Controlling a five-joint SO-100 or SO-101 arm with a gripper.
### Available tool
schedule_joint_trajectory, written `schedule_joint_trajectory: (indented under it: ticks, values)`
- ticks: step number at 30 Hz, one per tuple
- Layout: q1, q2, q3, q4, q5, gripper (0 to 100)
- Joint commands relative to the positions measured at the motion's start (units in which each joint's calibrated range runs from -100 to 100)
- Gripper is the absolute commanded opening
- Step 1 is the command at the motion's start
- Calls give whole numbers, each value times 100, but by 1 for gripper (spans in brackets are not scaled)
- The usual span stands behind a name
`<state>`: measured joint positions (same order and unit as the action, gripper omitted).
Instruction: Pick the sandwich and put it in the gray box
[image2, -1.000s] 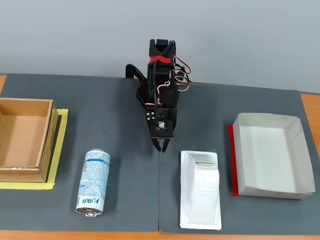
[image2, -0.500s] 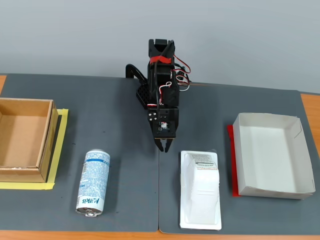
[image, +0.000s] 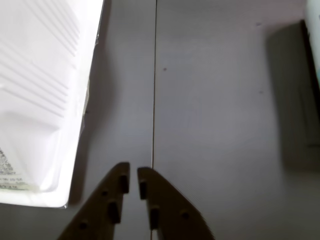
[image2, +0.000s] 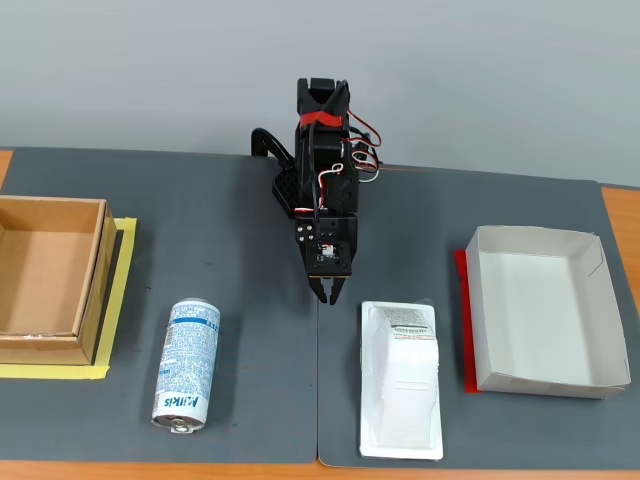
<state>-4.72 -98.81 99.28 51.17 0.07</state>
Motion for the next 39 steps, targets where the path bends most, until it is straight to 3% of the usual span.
schedule_joint_trajectory:
  ticks: [1,21,39]
  values:
    - [20,-43,36,-74,-10,2]
    - [20,68,18,-160,37,2]
    - [-114,1738,-1357,-681,-15,2]
